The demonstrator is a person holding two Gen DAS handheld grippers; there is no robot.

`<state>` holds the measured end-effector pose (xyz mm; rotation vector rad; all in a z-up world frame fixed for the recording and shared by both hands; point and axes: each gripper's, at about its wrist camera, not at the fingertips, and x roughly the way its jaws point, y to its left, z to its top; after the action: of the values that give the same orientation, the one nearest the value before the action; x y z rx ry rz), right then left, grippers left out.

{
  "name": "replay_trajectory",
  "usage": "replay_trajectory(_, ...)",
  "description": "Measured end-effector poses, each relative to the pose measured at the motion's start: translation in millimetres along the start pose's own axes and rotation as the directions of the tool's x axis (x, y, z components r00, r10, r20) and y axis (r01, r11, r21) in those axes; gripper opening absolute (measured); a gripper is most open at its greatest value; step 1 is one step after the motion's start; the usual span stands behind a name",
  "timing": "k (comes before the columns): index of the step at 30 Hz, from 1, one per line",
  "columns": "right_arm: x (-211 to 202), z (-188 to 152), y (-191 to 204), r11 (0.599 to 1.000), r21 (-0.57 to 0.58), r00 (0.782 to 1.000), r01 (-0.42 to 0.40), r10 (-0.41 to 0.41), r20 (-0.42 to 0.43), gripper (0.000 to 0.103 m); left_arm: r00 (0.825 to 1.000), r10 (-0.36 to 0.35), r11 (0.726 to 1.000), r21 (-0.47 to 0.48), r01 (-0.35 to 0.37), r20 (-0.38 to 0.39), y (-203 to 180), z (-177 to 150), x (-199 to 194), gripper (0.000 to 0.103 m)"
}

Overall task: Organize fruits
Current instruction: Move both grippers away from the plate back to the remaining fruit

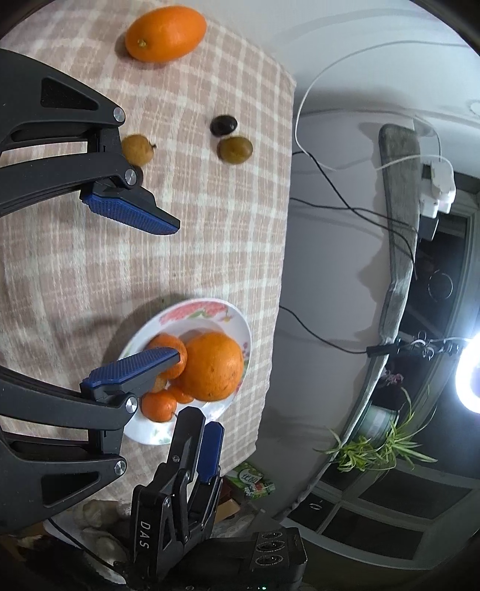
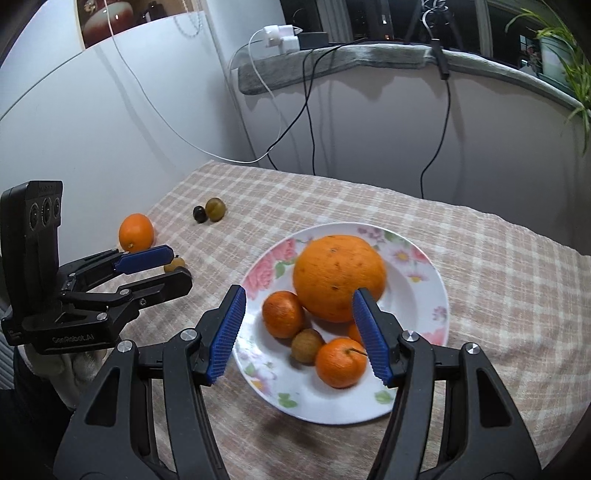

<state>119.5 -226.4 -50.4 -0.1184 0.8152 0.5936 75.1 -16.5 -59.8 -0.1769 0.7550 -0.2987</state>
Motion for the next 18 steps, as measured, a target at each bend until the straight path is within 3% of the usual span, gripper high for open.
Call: replay_trajectory(18, 30.1, 13.9, 46.4, 0.994, -0.085, 0.997, -0.072, 0.069, -0.036, 0.063, 0.999, 0.042, 0.998, -0.049, -0.042, 0.009, 42.0, -4.7, -10.6, 0.063)
